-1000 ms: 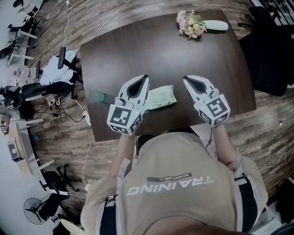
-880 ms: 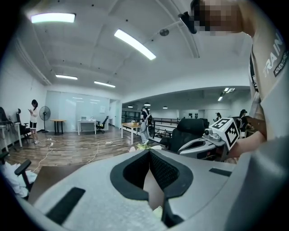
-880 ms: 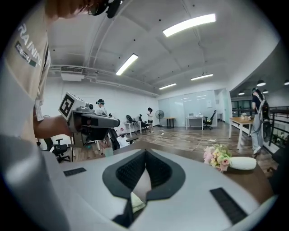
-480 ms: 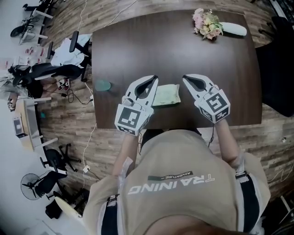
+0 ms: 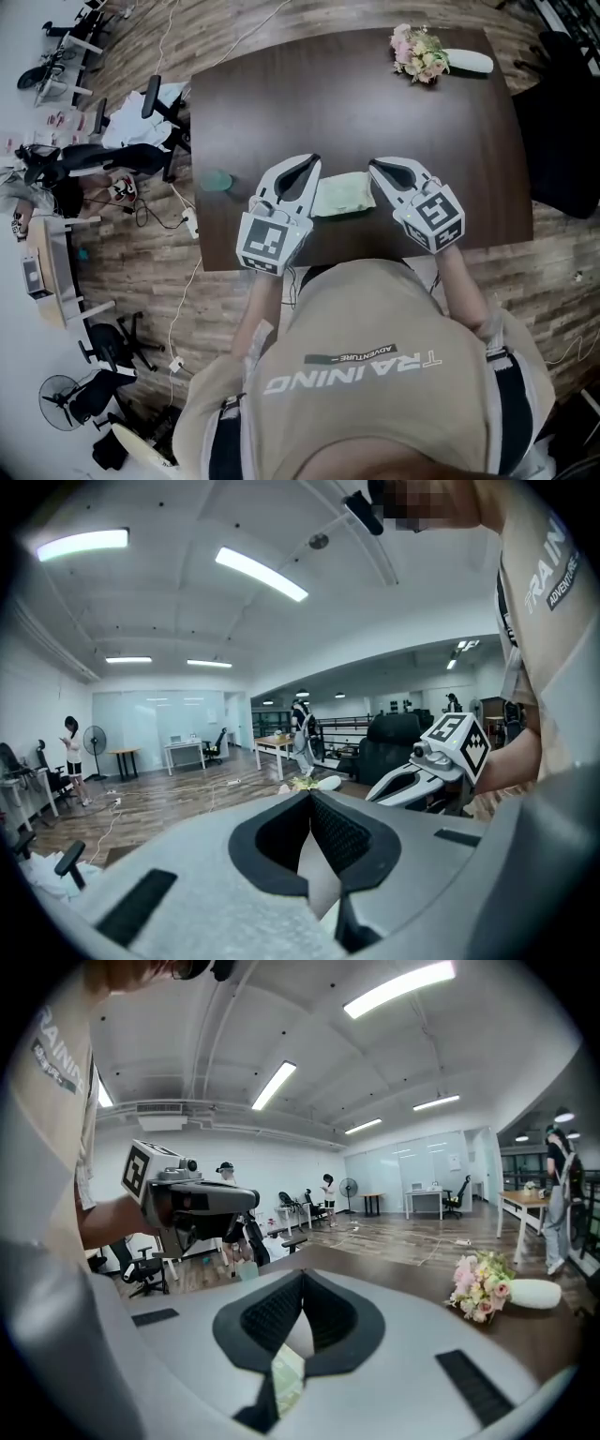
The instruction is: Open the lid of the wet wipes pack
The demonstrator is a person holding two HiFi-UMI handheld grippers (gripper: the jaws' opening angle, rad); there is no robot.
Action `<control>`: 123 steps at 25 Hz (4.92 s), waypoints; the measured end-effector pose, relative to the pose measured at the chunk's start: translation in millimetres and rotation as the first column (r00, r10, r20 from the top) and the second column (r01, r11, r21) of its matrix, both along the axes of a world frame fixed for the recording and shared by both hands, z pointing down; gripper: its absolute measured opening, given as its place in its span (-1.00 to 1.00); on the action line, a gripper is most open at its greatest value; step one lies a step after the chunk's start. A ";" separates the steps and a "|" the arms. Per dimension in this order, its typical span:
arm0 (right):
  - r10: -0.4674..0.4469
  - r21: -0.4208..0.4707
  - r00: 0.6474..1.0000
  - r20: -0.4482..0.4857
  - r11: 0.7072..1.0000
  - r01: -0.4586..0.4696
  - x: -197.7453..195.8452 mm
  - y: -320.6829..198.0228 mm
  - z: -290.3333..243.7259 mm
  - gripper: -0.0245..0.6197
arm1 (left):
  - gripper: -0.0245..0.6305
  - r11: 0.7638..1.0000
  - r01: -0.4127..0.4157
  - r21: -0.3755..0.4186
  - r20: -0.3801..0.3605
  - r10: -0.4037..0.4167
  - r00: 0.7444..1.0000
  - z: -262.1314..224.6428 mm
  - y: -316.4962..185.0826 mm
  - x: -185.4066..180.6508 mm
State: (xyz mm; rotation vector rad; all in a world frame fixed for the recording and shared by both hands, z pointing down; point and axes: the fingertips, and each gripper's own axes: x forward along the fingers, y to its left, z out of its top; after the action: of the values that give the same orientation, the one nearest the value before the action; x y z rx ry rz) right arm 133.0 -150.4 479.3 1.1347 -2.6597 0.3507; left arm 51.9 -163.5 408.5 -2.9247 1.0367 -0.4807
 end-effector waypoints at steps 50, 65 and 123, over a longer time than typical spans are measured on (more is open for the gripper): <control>-0.101 -0.113 0.943 -0.318 0.991 0.068 -57.6 0.8 82.1 -0.88 | -0.90 0.815 -0.001 -0.580 0.140 0.101 0.985 286.2 29.1 -58.6; -0.174 -0.235 0.927 -0.332 0.967 0.097 -62.2 17.8 125.6 -0.88 | -0.90 0.783 -0.039 -0.621 0.195 0.202 0.960 308.5 30.8 -49.5; -0.450 -0.367 0.673 -0.587 0.889 0.275 -92.6 42.4 219.0 -0.54 | -0.90 0.809 -0.029 -0.587 0.287 0.242 0.927 311.7 33.0 -48.2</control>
State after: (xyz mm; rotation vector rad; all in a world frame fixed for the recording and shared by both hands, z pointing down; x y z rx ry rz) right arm 40.4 -108.0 698.3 0.4775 -2.0463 0.1523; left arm 3.7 -130.6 720.2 -3.1619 0.7103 -1.4824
